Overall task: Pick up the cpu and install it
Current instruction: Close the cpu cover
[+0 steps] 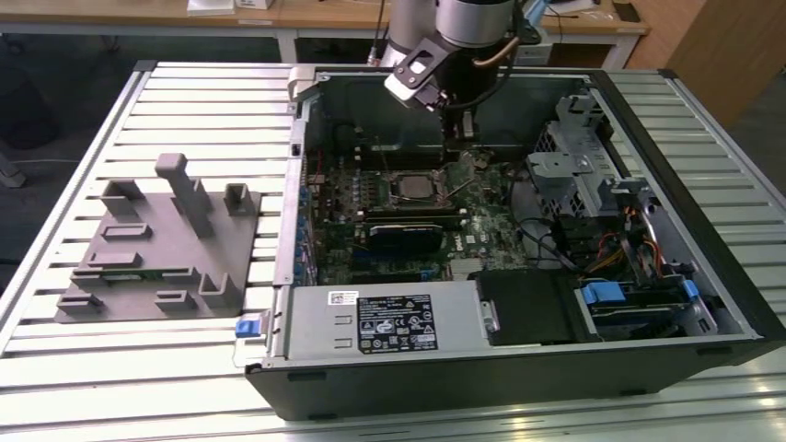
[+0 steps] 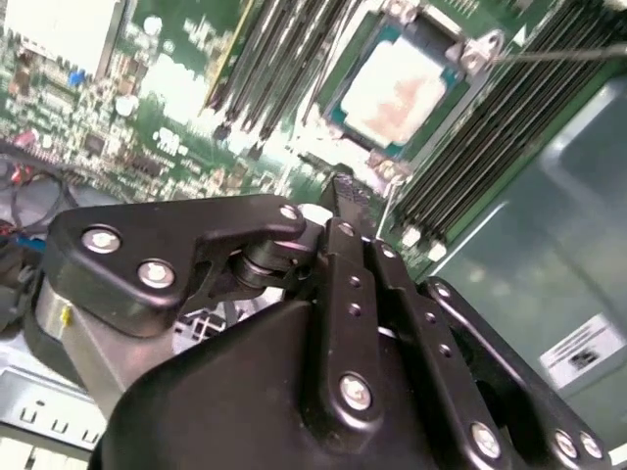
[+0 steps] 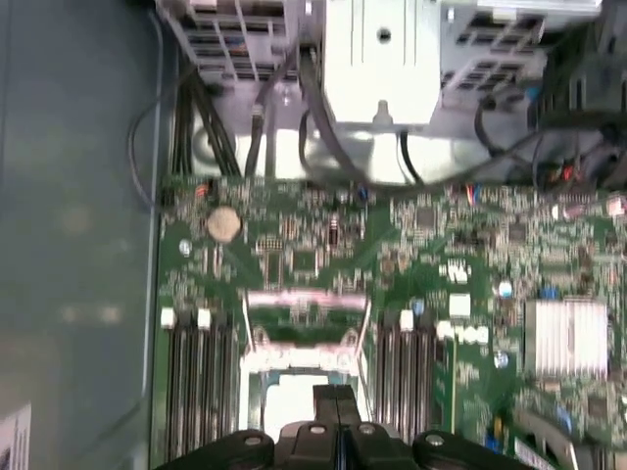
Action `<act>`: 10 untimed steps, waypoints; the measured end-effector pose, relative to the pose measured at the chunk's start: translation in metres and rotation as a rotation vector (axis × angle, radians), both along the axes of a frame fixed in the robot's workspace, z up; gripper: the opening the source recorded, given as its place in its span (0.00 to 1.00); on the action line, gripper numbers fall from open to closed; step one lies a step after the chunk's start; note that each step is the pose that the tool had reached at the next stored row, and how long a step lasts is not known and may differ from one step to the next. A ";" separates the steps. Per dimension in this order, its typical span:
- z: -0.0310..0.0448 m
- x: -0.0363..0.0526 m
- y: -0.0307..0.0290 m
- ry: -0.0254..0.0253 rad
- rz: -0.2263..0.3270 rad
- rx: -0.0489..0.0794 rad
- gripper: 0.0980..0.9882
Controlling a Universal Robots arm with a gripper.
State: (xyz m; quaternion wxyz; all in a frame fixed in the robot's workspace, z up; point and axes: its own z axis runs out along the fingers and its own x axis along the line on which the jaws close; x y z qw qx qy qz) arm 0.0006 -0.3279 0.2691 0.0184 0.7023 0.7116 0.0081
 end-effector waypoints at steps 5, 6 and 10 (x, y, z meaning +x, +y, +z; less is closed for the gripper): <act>-0.0005 0.0109 0.0028 0.0000 0.000 0.000 0.01; -0.0007 0.0137 0.0036 0.0000 0.000 0.000 0.01; -0.0027 0.0229 0.0069 0.0000 0.000 0.000 0.01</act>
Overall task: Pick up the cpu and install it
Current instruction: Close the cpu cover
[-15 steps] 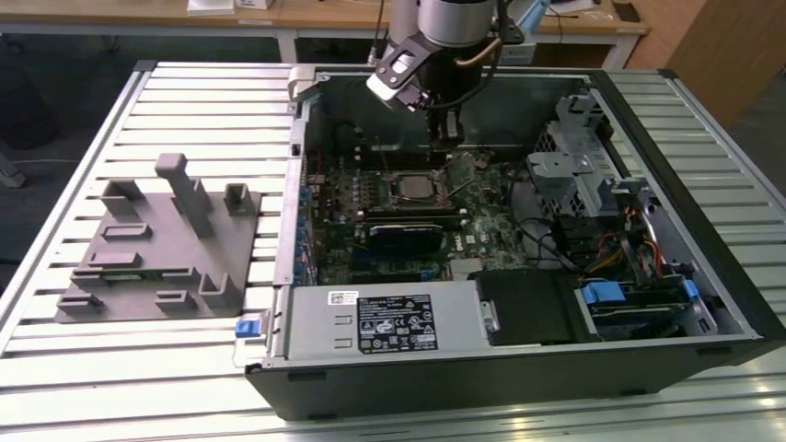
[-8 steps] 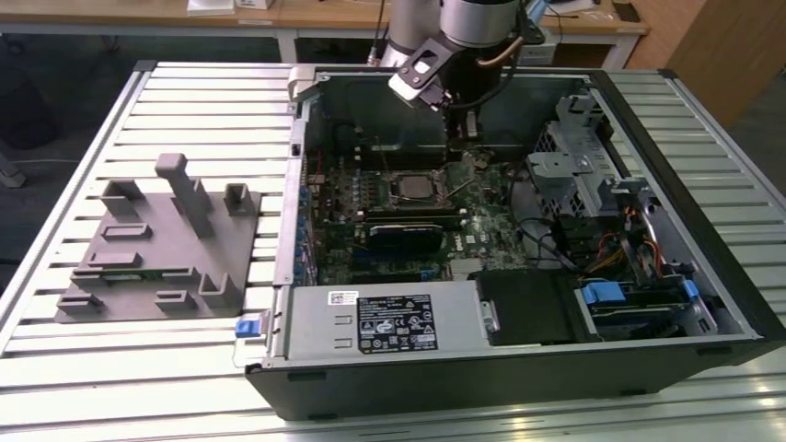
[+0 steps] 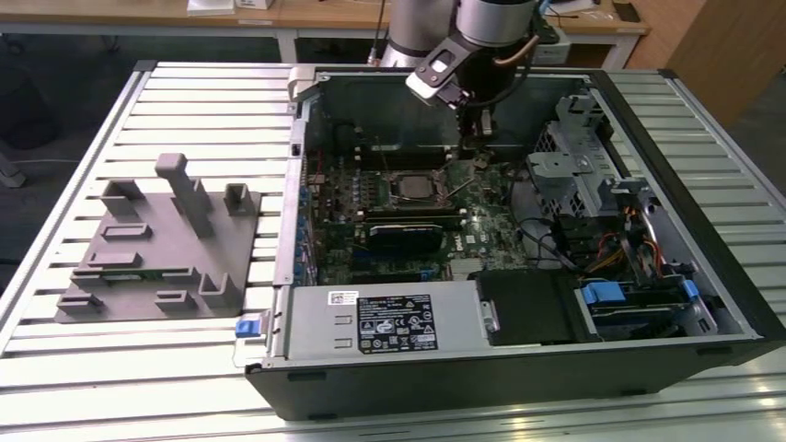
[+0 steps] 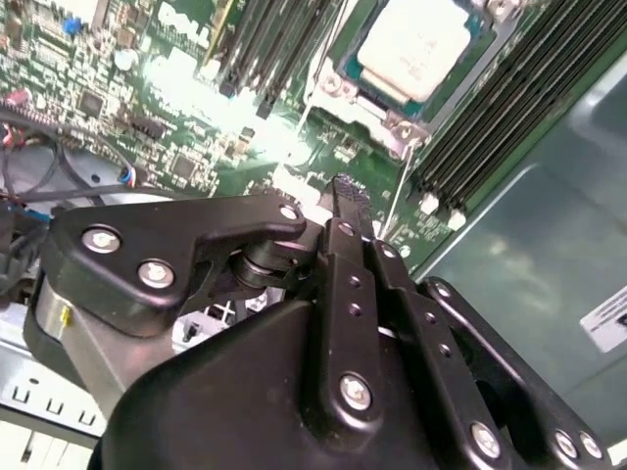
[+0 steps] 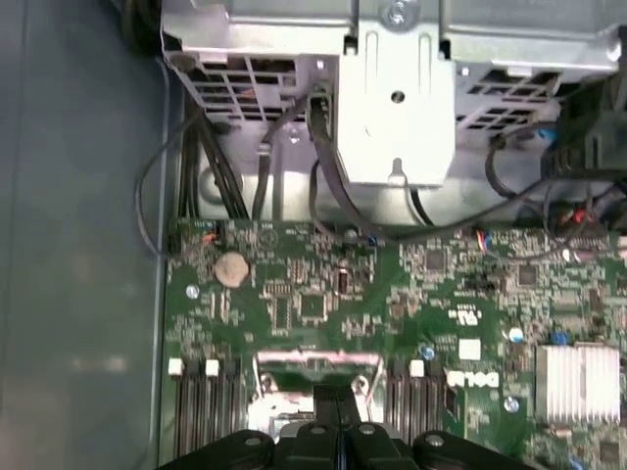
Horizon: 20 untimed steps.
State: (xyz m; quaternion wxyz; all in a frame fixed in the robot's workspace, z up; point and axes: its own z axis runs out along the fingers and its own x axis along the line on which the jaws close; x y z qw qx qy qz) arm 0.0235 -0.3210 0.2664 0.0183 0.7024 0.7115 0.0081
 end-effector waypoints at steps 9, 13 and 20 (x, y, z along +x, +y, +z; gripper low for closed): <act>-0.0046 0.0158 0.0031 0.0000 -0.001 0.000 0.01; -0.0059 0.0216 0.0042 0.0000 -0.001 0.000 0.01; -0.0083 0.0303 0.0068 -0.0001 -0.024 0.000 0.01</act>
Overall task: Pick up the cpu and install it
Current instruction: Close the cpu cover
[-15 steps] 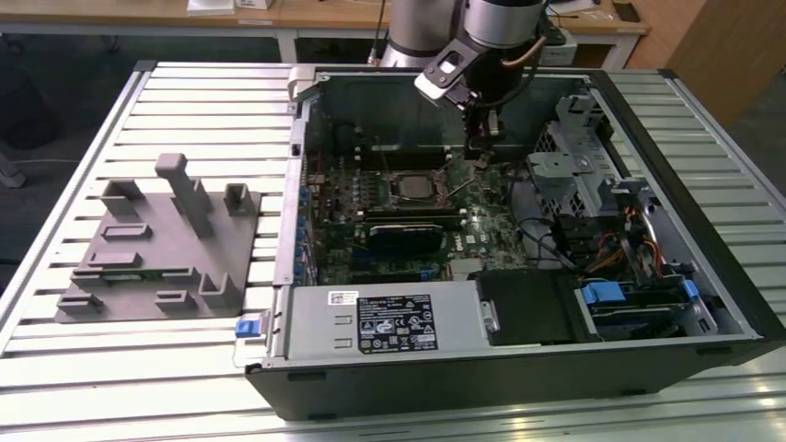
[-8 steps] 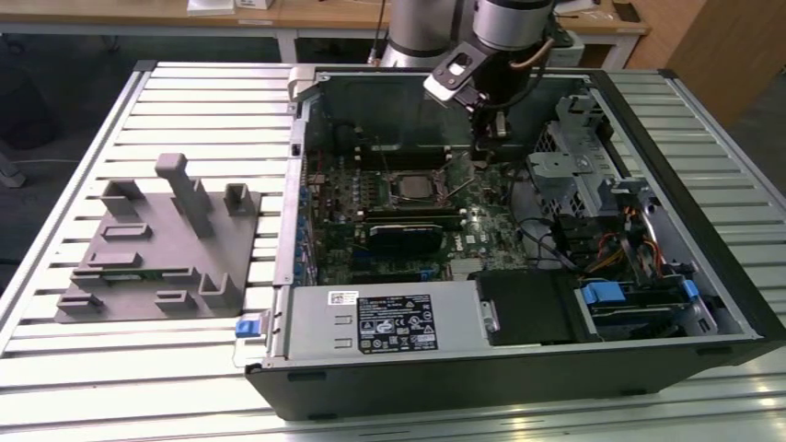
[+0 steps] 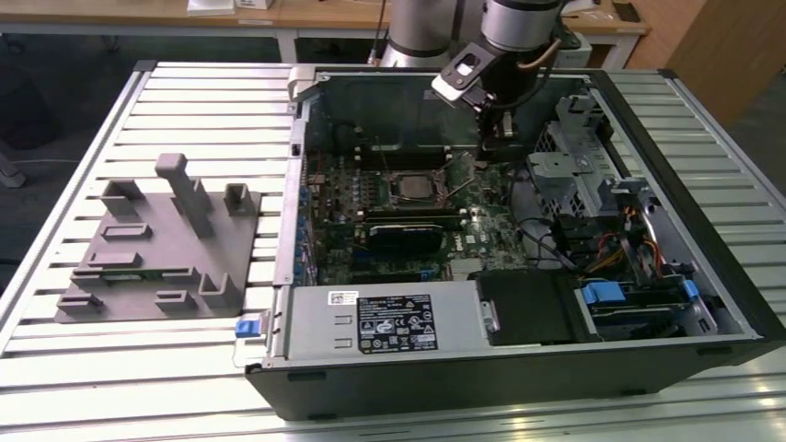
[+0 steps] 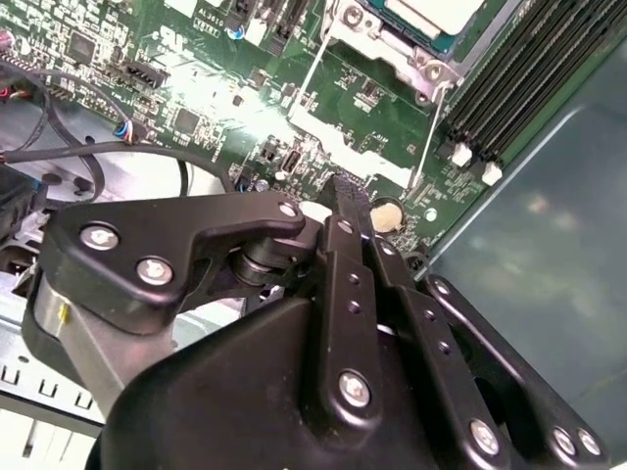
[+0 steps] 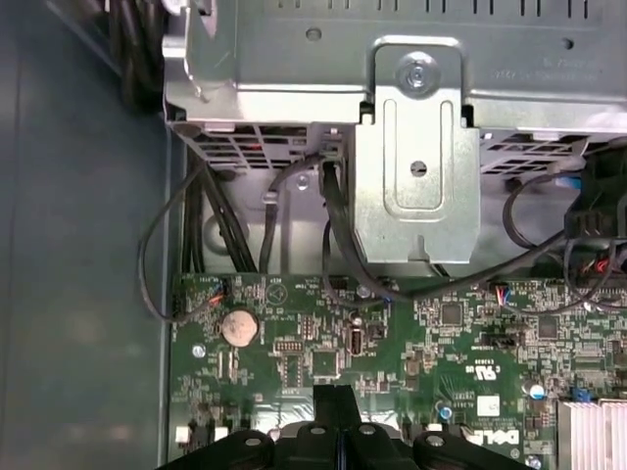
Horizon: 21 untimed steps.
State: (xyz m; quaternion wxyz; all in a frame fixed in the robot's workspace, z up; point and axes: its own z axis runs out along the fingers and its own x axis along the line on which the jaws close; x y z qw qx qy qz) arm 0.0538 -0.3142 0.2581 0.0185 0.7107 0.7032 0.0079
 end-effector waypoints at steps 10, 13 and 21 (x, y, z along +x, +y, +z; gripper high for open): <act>-0.0103 0.0033 0.0012 0.0005 -0.021 -0.001 0.01; -0.0128 0.0033 0.0013 0.0007 -0.020 0.000 0.01; -0.0132 -0.0015 0.0013 0.0007 -0.020 0.000 0.01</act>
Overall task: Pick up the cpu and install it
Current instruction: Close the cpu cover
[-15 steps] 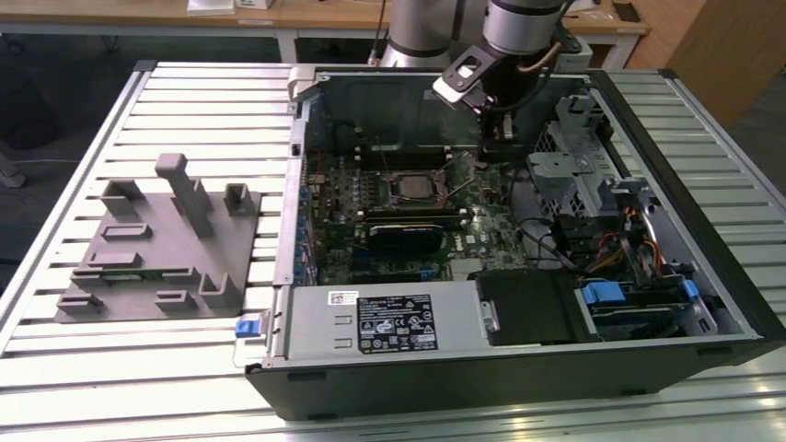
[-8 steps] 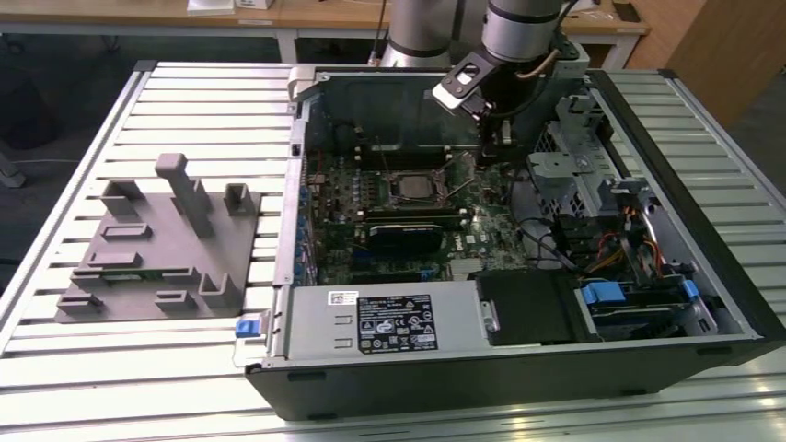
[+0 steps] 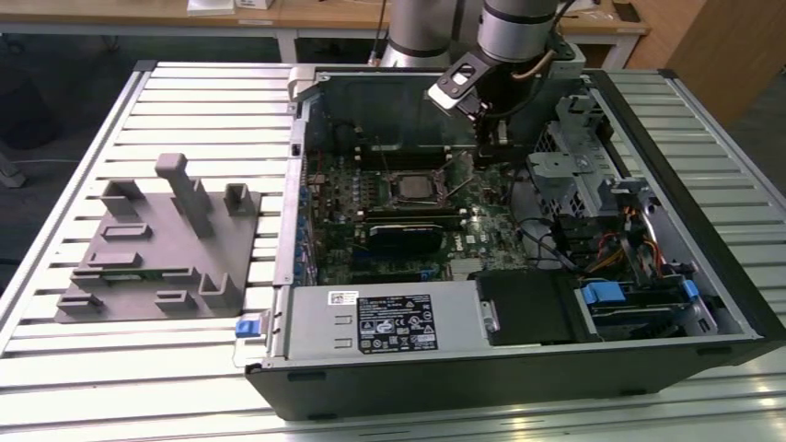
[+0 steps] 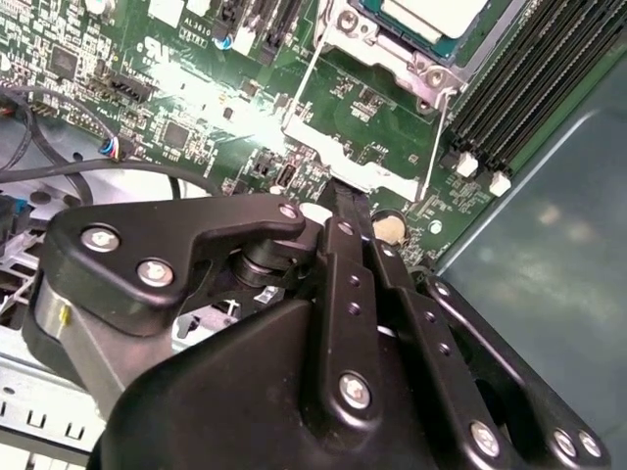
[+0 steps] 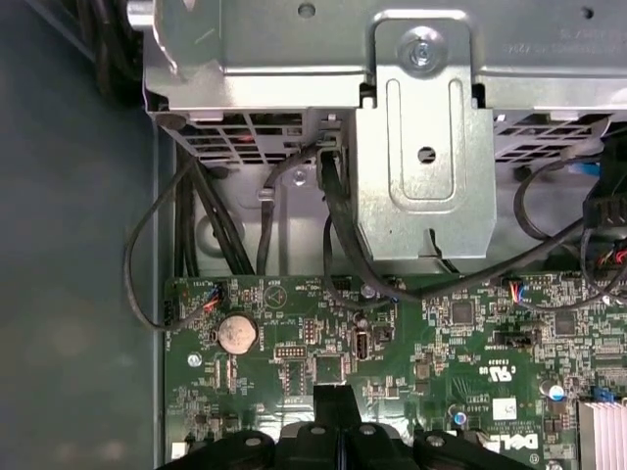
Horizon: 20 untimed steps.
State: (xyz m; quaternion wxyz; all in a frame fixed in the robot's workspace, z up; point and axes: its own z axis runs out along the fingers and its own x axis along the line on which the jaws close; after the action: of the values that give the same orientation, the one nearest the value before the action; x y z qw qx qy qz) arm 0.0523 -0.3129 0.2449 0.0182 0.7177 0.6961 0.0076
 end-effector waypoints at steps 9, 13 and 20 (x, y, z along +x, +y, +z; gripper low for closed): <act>0.0001 -0.0086 0.0000 0.0001 0.000 0.001 0.01; 0.0001 -0.0132 0.0000 0.0001 0.000 0.001 0.01; 0.0001 -0.0176 0.0000 0.0001 0.000 0.001 0.01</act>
State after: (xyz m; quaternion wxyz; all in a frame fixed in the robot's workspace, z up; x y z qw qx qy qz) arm 0.0346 -0.3129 0.2449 0.0177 0.7177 0.6961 0.0081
